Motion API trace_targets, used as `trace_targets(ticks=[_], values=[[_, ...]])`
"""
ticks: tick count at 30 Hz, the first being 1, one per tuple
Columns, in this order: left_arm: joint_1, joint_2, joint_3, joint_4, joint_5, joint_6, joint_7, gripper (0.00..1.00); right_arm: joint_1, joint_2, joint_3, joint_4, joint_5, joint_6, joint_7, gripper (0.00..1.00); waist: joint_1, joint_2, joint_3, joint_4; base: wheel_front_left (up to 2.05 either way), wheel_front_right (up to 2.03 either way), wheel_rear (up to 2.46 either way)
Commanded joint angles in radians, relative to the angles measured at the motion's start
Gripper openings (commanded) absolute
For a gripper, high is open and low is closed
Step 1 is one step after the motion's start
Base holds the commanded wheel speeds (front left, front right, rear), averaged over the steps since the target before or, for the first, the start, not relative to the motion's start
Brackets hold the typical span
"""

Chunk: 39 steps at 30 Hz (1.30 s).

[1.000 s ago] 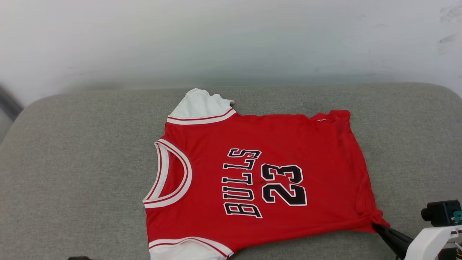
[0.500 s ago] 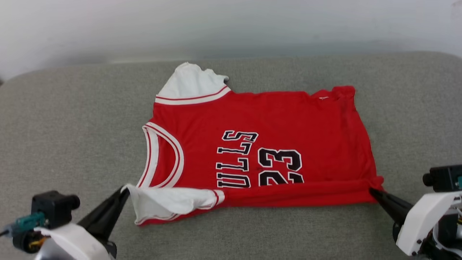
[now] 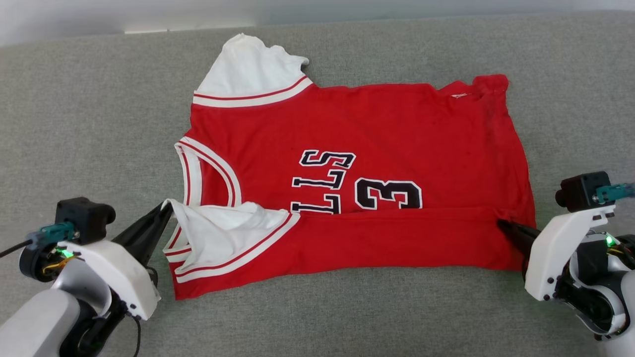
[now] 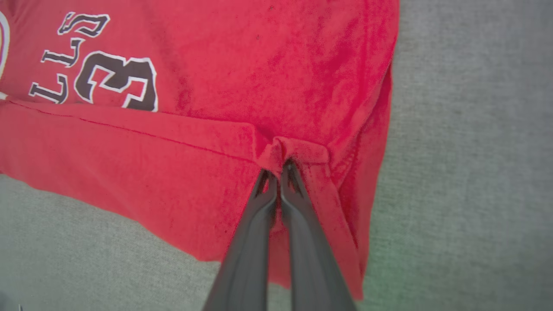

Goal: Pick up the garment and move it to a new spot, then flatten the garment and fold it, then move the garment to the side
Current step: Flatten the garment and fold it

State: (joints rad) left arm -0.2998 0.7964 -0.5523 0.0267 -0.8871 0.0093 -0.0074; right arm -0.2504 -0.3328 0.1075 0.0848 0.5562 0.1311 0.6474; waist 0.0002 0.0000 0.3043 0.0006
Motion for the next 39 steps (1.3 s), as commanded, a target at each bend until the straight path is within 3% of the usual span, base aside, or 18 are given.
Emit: trace_targets(ticks=[1,7,8,9,10,11,21,26,27,32,39], values=[[-0.03,-0.014,-0.01,0.031,0.016,-0.008,0.0,0.0,-0.02,0.009,0.001,0.017,-0.018,-0.001,0.009,0.0,-0.0002,0.0,0.014,0.001,0.0,0.0,0.0],[-0.099,-0.077,-0.05,0.155,0.06,-0.029,-0.017,0.0,-0.05,0.02,0.017,0.068,-0.06,-0.001,0.013,0.0,-0.0002,0.0,0.02,0.007,0.0,0.0,0.0],[-0.105,-0.086,-0.054,0.173,0.067,-0.031,-0.025,0.45,-0.053,0.02,0.017,0.076,-0.066,-0.001,0.008,0.0,-0.0002,0.0,0.016,0.008,0.0,0.0,0.0],[-0.11,-0.095,-0.061,0.19,0.073,-0.031,-0.028,1.0,-0.054,0.017,0.017,0.08,-0.078,-0.001,-0.003,0.05,-0.0002,0.0,0.01,0.009,0.0,0.0,0.0],[-0.114,-0.104,-0.066,0.207,0.078,-0.03,-0.034,1.0,-0.054,0.02,0.012,0.09,-0.083,-0.001,-0.012,0.91,-0.0002,0.0,0.004,0.01,0.0,0.0,0.0],[-0.116,-0.112,-0.07,0.219,0.084,-0.027,-0.043,1.0,-0.054,0.023,0.011,0.096,-0.088,-0.001,-0.021,1.0,-0.0002,0.0,-0.004,0.01,0.0,0.0,0.0],[-0.009,-0.181,-0.046,0.227,0.038,0.065,-0.103,1.0,0.006,-0.016,0.062,0.073,-0.141,-0.001,-0.101,1.0,-0.0002,0.0,-0.126,0.014,0.0,0.0,0.0],[0.089,-0.17,-0.04,0.134,0.01,0.154,-0.067,1.0,0.067,-0.025,0.049,0.032,-0.202,-0.001,-0.085,1.0,-0.0002,0.0,-0.164,0.009,0.0,0.0,0.0],[0.089,-0.17,-0.04,0.134,0.01,0.154,-0.067,1.0,0.067,-0.025,0.049,0.032,-0.202,-0.001,-0.085,1.0,-0.0002,0.0,-0.164,0.009,0.0,0.0,0.0],[0.187,-0.142,-0.045,0.018,-0.026,0.25,0.016,1.0,0.128,0.025,-0.011,-0.037,-0.226,-0.001,-0.054,1.0,-0.0002,0.0,-0.167,0.001,0.0,0.0,0.0],[0.201,-0.111,-0.052,-0.05,-0.03,0.329,0.102,1.0,0.173,0.075,-0.045,-0.154,-0.269,-0.001,-0.004,1.0,-0.0002,0.0,-0.114,-0.02,0.0,0.0,0.0]])
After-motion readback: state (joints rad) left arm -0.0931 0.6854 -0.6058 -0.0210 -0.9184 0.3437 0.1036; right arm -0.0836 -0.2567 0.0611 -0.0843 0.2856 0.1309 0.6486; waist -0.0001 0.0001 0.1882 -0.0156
